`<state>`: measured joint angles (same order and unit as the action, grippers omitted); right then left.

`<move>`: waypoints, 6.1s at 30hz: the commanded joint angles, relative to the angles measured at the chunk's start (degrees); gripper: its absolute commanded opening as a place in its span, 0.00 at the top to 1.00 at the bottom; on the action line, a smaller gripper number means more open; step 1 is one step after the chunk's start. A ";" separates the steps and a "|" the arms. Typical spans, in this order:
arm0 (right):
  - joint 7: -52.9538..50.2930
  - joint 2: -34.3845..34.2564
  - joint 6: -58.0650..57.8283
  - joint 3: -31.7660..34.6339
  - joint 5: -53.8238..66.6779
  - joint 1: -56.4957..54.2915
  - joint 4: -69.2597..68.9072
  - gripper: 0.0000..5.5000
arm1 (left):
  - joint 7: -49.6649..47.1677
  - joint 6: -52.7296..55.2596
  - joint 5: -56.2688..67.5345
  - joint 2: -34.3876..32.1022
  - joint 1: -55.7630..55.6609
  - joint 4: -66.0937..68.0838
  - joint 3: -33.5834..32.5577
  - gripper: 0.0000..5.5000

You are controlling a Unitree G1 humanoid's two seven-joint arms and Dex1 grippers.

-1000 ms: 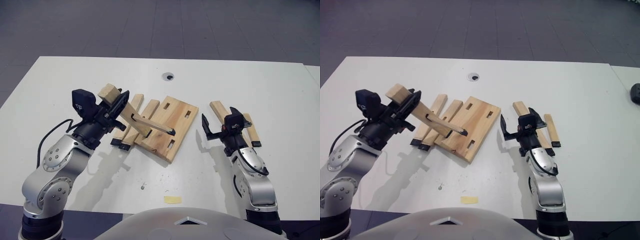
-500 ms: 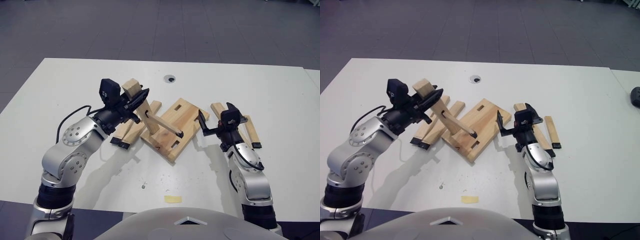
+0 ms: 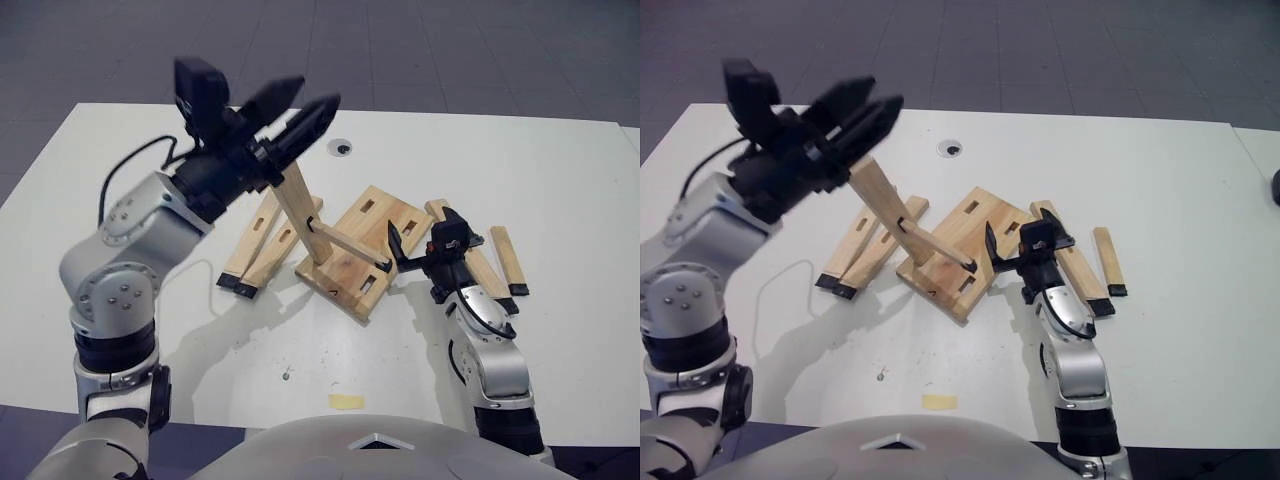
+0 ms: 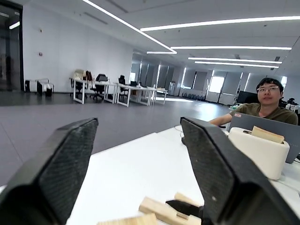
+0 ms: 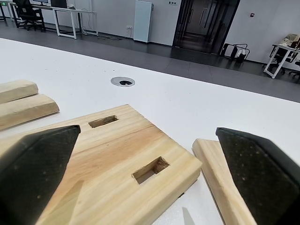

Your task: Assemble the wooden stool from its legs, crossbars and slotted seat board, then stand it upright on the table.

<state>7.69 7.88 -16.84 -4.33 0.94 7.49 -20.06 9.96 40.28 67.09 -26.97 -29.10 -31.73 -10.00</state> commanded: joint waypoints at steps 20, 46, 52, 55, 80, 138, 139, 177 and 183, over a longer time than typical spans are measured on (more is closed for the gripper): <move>-0.93 -0.60 0.37 -0.01 -0.67 -0.33 0.67 0.02 | 13.07 -1.87 -41.14 -9.16 14.23 30.64 17.57 0.02; -4.56 -3.12 1.41 0.05 -2.10 0.23 0.18 0.02 | 38.29 -5.15 -55.19 -22.84 20.34 35.08 22.96 0.62; -5.31 -4.23 2.08 0.61 -1.66 0.47 0.11 0.02 | 32.76 -6.34 -52.27 -16.52 14.07 36.37 14.60 0.62; -4.07 -4.59 1.21 4.07 3.01 -2.52 -1.24 0.02 | 25.32 -7.50 -48.44 -9.08 8.45 33.42 7.29 0.62; -9.38 0.10 -25.30 15.59 78.89 -30.65 3.68 0.02 | 28.77 -25.49 -56.55 0.58 7.77 17.80 21.19 0.62; -3.65 10.29 -13.88 31.89 67.53 -20.83 5.82 0.82 | 54.95 20.65 -1.60 -19.58 -4.25 16.13 -2.76 0.02; -3.39 10.15 -14.27 31.57 67.93 -21.22 6.10 0.82 | 56.32 20.05 -3.14 -18.71 -4.46 14.70 1.12 0.02; -6.39 4.57 -14.98 29.89 75.82 -17.63 4.24 0.82 | 54.78 9.26 -17.84 -6.28 -5.15 16.21 18.31 0.40; -6.82 4.60 -14.43 29.54 75.44 -18.55 4.62 0.82 | 51.38 9.17 -17.24 -4.06 -4.03 15.06 16.63 0.54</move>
<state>1.40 12.44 -31.58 25.17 76.44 -10.01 -15.50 62.90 49.19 49.44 -31.98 -34.13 -15.85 7.50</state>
